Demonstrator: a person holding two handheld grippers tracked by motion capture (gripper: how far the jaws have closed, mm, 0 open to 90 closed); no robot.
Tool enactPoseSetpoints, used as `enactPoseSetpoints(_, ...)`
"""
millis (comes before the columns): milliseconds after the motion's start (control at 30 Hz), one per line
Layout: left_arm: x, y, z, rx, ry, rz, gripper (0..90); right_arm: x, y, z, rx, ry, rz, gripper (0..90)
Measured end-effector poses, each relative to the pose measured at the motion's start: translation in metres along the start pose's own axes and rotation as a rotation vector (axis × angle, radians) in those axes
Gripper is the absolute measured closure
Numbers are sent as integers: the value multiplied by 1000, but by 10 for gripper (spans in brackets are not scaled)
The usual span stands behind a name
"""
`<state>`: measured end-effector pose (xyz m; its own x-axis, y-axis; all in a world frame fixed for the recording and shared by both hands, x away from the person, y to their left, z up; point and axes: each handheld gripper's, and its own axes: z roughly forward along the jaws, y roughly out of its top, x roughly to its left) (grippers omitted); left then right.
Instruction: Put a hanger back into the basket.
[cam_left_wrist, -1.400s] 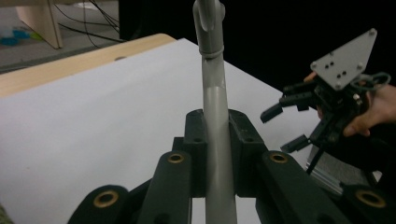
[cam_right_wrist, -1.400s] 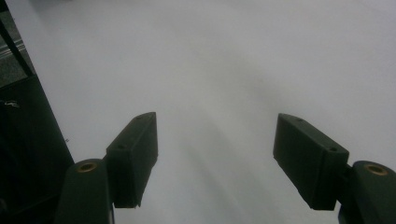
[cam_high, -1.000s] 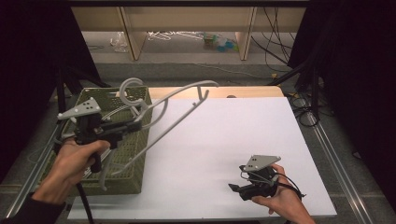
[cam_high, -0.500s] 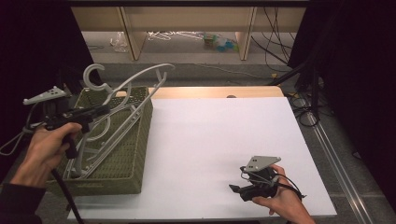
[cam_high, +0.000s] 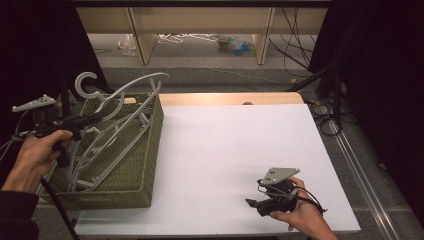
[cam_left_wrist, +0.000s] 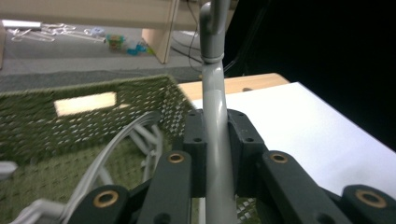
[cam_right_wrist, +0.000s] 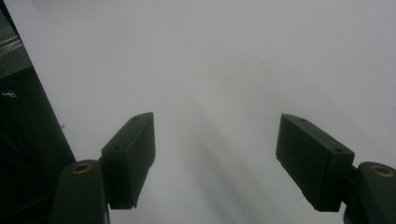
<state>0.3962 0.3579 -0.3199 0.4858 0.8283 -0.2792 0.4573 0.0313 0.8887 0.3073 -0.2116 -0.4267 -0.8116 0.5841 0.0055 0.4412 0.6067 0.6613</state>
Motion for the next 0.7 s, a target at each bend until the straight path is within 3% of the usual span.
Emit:
enactPoseSetpoints(533,44,-11,-5,72,39,47,789,0,-1,2,-3,-2,11,291)
enactPoseSetpoints(700,52,-16,-7,89,48,36,788,-1,-1,1,8,5,0,291)
